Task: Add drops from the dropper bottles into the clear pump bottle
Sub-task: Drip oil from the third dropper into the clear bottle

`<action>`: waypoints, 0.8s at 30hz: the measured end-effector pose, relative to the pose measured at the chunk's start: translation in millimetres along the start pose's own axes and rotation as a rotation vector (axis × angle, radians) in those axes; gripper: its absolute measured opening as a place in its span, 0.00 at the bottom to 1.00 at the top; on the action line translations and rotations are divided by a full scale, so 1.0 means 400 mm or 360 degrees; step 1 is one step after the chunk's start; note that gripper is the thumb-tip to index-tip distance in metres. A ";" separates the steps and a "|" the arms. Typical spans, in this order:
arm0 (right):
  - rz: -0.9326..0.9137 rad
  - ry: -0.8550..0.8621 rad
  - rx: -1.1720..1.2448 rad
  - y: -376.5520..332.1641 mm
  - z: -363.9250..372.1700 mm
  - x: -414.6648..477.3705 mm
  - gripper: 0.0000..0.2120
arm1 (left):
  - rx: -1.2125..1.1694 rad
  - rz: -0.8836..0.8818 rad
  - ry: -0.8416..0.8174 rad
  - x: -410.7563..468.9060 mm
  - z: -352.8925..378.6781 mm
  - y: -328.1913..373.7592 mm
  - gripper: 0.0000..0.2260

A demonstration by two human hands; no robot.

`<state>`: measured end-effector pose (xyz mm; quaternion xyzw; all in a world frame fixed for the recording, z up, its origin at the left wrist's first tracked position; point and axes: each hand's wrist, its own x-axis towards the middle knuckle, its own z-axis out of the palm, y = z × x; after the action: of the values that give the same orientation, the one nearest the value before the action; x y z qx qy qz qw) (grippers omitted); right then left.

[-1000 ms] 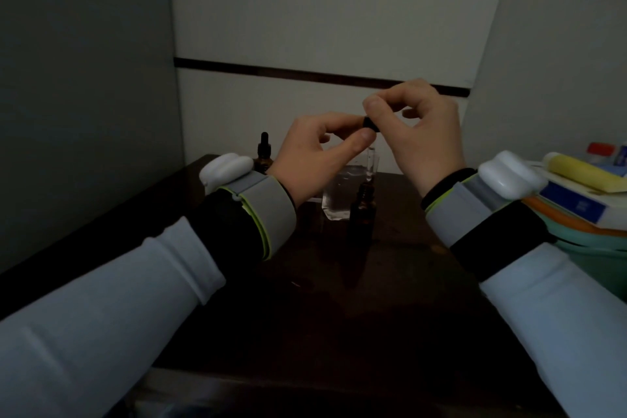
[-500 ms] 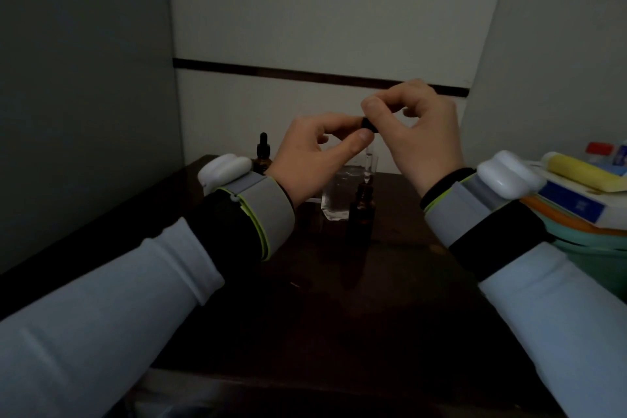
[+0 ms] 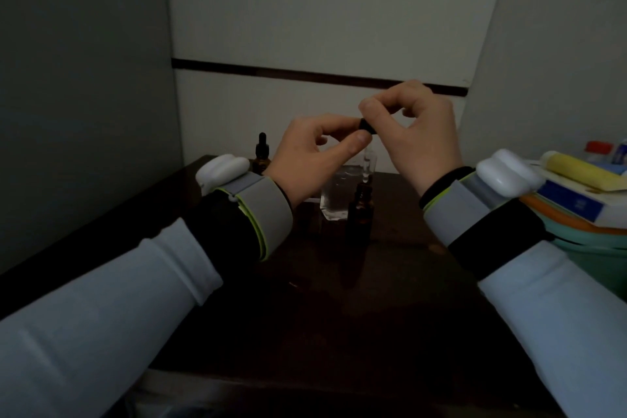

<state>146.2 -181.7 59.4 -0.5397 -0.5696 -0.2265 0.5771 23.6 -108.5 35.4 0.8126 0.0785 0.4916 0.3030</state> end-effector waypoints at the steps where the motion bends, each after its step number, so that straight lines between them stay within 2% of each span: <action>1: 0.0001 -0.0005 0.0003 -0.001 0.000 0.000 0.05 | -0.0004 -0.0005 0.0003 0.000 0.000 0.000 0.09; 24: 0.0022 -0.0014 0.0020 -0.004 0.000 0.000 0.05 | -0.0032 -0.0020 0.0006 -0.002 -0.001 0.007 0.08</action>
<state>144.8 -182.2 60.0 -0.5409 -0.5697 -0.2166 0.5796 22.4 -110.8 36.6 0.8080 0.0792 0.4921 0.3140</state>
